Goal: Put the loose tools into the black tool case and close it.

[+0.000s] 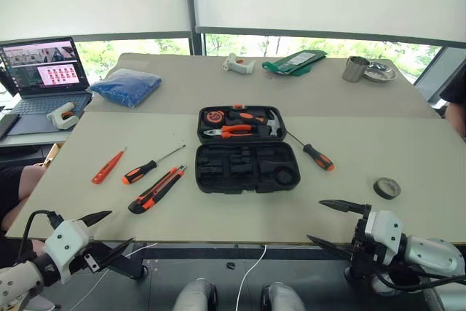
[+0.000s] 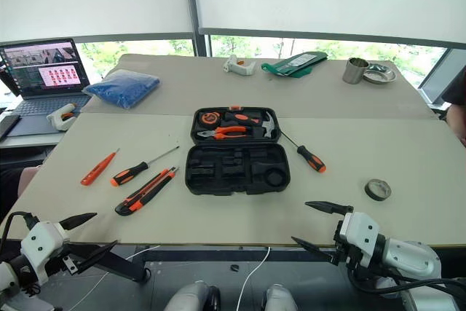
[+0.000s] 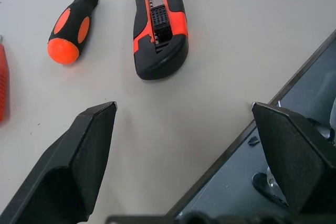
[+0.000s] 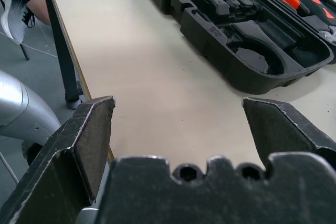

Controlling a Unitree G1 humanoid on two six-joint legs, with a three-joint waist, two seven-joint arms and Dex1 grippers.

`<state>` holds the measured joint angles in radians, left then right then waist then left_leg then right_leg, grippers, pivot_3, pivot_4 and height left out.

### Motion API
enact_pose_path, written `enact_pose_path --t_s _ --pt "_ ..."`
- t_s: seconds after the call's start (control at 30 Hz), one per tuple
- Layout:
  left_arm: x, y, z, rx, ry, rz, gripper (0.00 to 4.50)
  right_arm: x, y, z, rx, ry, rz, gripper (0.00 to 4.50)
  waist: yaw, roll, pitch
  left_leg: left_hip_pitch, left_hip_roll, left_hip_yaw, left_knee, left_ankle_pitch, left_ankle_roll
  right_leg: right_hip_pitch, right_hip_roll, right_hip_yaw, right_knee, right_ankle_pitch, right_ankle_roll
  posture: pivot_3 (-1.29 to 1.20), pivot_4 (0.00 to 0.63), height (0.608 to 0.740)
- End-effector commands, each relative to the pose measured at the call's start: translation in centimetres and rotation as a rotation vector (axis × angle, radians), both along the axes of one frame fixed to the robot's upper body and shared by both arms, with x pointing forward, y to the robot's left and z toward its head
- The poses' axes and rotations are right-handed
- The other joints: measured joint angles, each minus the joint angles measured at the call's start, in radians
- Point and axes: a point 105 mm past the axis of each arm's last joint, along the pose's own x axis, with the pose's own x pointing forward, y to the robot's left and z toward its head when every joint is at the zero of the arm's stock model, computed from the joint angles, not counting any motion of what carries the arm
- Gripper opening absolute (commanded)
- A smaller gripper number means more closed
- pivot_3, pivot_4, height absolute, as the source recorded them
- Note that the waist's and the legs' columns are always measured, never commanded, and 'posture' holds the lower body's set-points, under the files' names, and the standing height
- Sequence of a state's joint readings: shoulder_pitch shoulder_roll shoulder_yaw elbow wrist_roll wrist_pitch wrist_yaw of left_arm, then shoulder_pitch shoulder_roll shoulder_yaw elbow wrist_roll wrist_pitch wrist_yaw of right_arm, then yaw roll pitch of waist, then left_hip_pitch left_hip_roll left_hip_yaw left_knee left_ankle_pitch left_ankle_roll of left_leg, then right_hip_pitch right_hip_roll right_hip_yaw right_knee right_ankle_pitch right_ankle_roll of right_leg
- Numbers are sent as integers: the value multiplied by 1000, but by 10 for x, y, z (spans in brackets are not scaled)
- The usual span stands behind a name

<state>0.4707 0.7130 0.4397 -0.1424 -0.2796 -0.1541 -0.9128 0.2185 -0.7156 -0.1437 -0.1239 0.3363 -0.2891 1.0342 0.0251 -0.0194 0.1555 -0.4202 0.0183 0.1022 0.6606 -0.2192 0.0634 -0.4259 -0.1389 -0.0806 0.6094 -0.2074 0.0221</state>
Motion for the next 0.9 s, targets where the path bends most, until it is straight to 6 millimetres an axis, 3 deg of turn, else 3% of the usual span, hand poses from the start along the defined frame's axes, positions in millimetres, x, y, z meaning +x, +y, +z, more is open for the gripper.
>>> enact_pose_path --t_s 0.03,0.13,0.2,0.4,0.53,0.67,0.77,0.9 --pt "1 3 19 -141 -7 54 4399 5 7 21 78 -35 9 4500 0 0 0 0 0 0 0 0 0 0 0 0 0 0 0 0 150 740" --pt "1 10 36 -400 21 157 4399 2 37 60 280 -118 117 4500 -12 -1 1 0 1 -1 0 0 0 1 0 1 1 0 0 0 150 740" --pt "2 23 42 -469 -6 248 4399 3 46 71 329 -126 142 4500 -14 0 1 0 4 -2 0 0 0 2 0 2 2 0 0 0 150 740" --pt "-10 62 37 -528 -69 490 4399 16 42 94 507 -142 67 4500 -12 -1 2 4 4 -1 0 0 -1 2 5 1 0 0 0 0 150 740" --pt "-9 61 32 -533 -39 500 4399 19 41 94 519 -151 53 4500 -6 -1 2 4 4 -1 0 0 -2 2 5 1 0 0 -1 0 150 740" --pt "22 60 45 -534 -78 508 4399 20 44 92 517 -151 47 4500 9 -1 2 4 4 -1 0 0 -2 2 5 2 1 0 -1 0 150 740" --pt "60 47 55 -508 -84 445 4399 22 46 89 501 -156 38 4500 17 -1 2 4 5 -1 0 1 -3 2 7 2 1 1 -3 0 150 740" --pt "98 29 60 -347 -33 335 4399 22 52 88 481 -164 45 4500 15 -2 2 4 5 2 0 2 -5 2 9 2 1 3 -4 0 150 740"
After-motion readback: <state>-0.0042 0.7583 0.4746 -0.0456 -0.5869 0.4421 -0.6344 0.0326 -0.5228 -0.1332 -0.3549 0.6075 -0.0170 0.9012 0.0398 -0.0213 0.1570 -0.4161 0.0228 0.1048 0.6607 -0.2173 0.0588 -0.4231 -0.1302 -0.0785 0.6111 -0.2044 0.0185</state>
